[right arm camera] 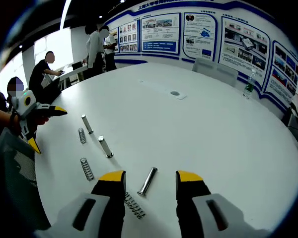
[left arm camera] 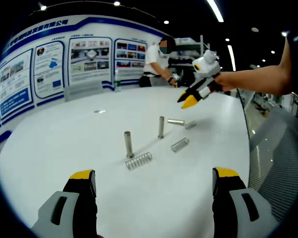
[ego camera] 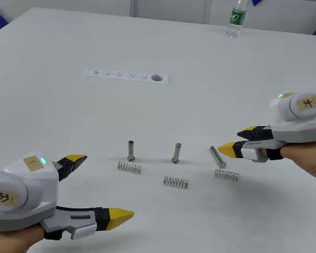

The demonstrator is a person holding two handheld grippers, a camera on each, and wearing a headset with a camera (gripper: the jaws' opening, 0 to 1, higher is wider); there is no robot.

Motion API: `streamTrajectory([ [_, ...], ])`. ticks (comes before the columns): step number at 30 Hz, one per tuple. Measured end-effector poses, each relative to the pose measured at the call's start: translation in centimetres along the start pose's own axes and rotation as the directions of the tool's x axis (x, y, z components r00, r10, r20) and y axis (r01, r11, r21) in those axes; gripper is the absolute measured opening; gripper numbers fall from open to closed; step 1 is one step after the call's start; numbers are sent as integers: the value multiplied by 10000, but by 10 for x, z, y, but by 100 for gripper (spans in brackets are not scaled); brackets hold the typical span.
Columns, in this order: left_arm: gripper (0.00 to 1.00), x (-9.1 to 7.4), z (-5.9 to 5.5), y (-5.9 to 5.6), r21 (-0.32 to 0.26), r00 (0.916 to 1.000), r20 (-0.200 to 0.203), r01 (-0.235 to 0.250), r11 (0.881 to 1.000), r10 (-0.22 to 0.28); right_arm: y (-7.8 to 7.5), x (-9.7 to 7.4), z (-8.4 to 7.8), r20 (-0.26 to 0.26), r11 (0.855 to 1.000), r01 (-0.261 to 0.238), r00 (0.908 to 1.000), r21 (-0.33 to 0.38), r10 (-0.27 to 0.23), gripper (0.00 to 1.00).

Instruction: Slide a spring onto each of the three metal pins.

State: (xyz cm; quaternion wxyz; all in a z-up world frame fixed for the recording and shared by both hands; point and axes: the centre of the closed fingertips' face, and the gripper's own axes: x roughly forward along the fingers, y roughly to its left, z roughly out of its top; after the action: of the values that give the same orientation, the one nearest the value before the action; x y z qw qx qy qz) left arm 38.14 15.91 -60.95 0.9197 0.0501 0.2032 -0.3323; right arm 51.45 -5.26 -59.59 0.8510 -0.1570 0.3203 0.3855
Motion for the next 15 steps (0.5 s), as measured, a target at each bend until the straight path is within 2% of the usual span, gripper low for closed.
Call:
streamTrajectory([
  [10, 99, 2, 1, -2, -37, 10000, 63, 73, 10000, -72, -4, 22, -4, -1136, 9996, 215, 9933, 185, -192, 31],
  [15, 99, 3, 1, -2, -27, 9999, 83, 100, 9999, -100, -5, 31, -12, -1752, 9991, 302, 9842, 304, -244, 28],
])
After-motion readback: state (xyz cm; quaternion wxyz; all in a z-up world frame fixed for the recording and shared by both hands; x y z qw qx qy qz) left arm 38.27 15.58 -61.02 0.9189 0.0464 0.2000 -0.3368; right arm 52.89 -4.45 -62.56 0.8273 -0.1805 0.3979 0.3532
